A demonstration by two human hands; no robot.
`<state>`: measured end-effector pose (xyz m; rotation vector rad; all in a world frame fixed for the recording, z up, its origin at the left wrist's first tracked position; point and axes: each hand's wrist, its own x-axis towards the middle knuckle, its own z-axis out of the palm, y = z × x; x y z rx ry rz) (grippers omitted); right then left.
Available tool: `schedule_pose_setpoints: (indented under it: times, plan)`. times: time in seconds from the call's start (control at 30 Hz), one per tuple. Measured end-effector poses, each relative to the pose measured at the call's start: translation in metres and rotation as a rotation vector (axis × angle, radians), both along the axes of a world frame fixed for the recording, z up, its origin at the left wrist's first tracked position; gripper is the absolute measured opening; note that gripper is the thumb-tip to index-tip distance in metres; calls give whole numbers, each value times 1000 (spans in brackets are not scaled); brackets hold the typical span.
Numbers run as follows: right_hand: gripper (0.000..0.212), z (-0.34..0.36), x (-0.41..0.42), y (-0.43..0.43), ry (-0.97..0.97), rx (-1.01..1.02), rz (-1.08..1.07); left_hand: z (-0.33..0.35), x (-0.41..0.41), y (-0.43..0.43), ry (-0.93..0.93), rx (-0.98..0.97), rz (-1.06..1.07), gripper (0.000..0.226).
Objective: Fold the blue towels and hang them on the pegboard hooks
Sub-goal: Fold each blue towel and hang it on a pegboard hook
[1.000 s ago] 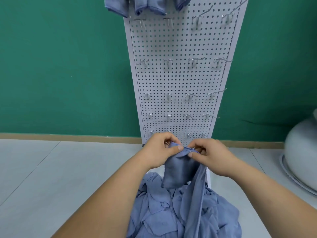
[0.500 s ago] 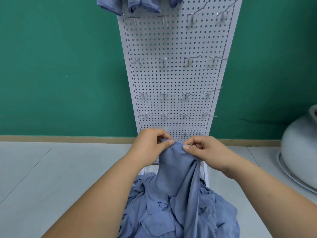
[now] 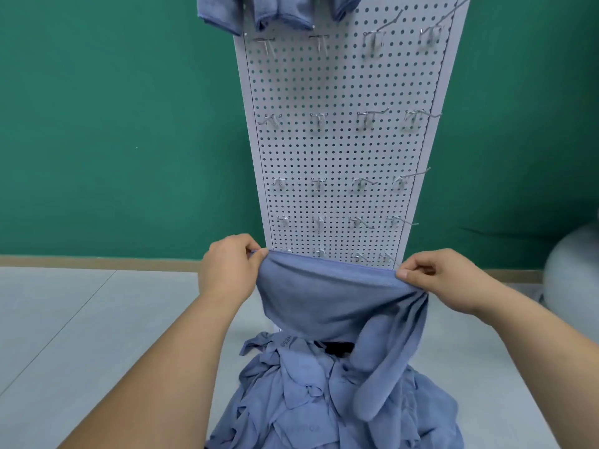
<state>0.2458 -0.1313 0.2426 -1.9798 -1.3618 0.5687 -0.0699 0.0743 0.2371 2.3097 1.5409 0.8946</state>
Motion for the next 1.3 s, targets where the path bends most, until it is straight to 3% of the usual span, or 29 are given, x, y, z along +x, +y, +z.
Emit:
schedule_pose_setpoints:
  times: [0.13, 0.23, 0.3, 0.43, 0.67, 0.83, 0.93, 1.07, 1.2, 1.3]
  plan:
    - [14, -3, -15, 6, -81, 101, -39, -3, 18, -16, -23, -128, -187, 6]
    - [12, 4, -48, 16, -42, 140, 81, -4, 43, -42, -123, -311, -490, 36]
    - [11, 6, -63, 22, -39, 145, 149, -5, 58, -57, -123, -323, -599, 34]
    - [12, 2, -65, 28, -40, 139, 144, -7, 69, -61, -82, -275, -575, 5]
    - [10, 1, -33, 21, -87, 84, 100, -2, 50, -38, 52, -90, -379, 10]
    - [7, 0, -14, 14, -209, 71, -20, -6, 32, -19, 167, -83, -201, 12]
    - [7, -4, -30, 21, -305, 82, -2, -10, 39, -29, 160, -138, -272, 5]
    - [11, -7, -60, 32, -288, 103, 113, -11, 57, -49, -9, -274, -502, 30]
    - [11, -5, -74, 34, -250, 181, 158, -14, 70, -61, -61, -337, -549, 7]
    - [11, -4, -69, 32, -334, 151, 123, -13, 69, -57, -52, -276, -484, 7]
